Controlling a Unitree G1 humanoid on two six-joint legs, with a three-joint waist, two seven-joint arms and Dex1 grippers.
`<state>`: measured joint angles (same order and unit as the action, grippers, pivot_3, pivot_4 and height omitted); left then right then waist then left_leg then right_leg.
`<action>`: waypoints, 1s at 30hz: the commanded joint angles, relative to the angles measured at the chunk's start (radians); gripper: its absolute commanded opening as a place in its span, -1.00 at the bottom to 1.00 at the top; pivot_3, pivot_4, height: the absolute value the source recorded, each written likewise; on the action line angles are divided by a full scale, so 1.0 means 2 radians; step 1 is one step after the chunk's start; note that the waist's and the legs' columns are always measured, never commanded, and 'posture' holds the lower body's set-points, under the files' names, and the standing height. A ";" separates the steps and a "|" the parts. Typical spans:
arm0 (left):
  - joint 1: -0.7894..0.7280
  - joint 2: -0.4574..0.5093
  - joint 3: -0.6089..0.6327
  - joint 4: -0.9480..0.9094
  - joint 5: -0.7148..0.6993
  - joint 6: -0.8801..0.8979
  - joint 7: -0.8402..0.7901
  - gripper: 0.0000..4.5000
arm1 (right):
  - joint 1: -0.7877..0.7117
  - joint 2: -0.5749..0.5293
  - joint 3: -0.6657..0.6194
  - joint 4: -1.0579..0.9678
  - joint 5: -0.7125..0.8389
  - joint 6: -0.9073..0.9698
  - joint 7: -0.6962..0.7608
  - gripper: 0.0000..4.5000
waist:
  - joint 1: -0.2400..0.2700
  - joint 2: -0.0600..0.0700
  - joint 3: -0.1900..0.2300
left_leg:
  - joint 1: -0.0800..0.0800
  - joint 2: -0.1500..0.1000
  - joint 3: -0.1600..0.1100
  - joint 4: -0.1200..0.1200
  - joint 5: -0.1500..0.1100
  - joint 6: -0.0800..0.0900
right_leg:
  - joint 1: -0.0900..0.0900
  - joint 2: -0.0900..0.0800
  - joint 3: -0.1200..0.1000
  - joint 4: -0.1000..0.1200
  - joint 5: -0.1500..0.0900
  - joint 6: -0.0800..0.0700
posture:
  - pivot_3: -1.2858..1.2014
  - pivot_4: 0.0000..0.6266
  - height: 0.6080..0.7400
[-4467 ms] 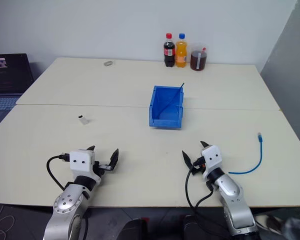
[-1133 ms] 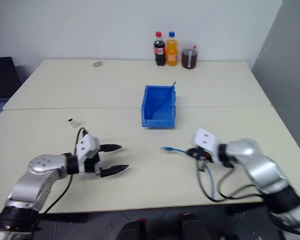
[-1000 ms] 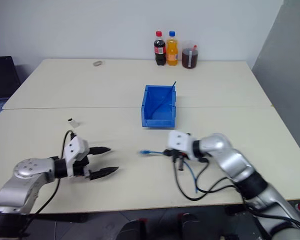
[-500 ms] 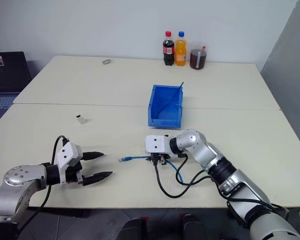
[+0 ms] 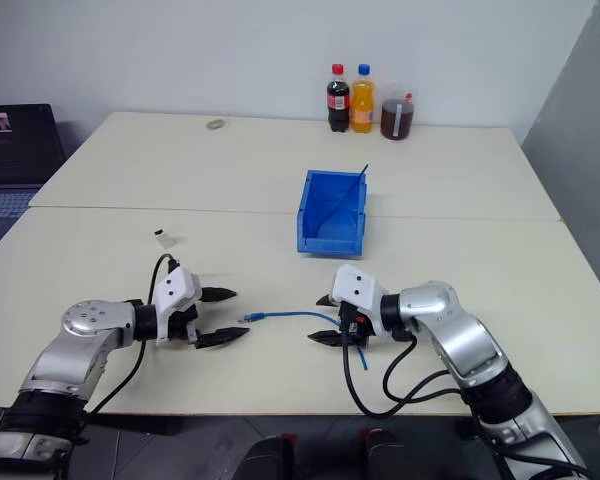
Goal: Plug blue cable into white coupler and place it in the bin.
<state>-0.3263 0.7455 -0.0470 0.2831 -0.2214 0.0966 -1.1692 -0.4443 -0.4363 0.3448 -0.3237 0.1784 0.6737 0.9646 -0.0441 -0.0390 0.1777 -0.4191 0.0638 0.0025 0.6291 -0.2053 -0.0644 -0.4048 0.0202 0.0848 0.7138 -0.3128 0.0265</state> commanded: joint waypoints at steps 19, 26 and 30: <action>0.023 -0.013 -0.027 0.022 0.017 -0.042 -0.034 -0.69 | 0.009 -0.007 -0.046 -0.077 0.047 0.050 -0.082 0.42 | 0.004 0.001 -0.002 | 0.001 0.000 0.000 0.000 0.000 0.000 | 0.001 0.000 0.001 0.000 0.000 0.001 | 0.03 -0.52 1.00; 0.030 -0.033 -0.004 -0.041 -0.019 -0.014 -0.007 -0.88 | 0.038 -0.010 -0.071 -0.109 0.091 0.067 -0.087 0.42 | 0.005 0.001 -0.002 | 0.001 0.000 0.000 0.000 0.000 0.000 | 0.001 0.000 0.001 0.000 0.000 0.001 | 0.03 -0.52 1.00; 0.011 -0.058 0.012 -0.082 -0.045 0.011 0.019 -0.88 | 0.069 -0.004 -0.096 -0.134 0.122 0.089 -0.105 0.42 | 0.006 0.000 -0.001 | 0.000 0.000 0.000 0.000 0.000 0.000 | 0.000 0.000 0.001 0.000 0.000 0.001 | 0.03 -0.52 1.00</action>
<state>-0.2739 0.6406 -0.0533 0.1854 -0.2731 0.1015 -1.1573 -0.3208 -0.4486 0.1972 -0.5363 0.3792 0.8371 0.7725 -0.0319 -0.0381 0.1747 -0.4199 0.0635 0.0026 0.6299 -0.2052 -0.0643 -0.4041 0.0201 0.0859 0.7129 -0.3136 0.0291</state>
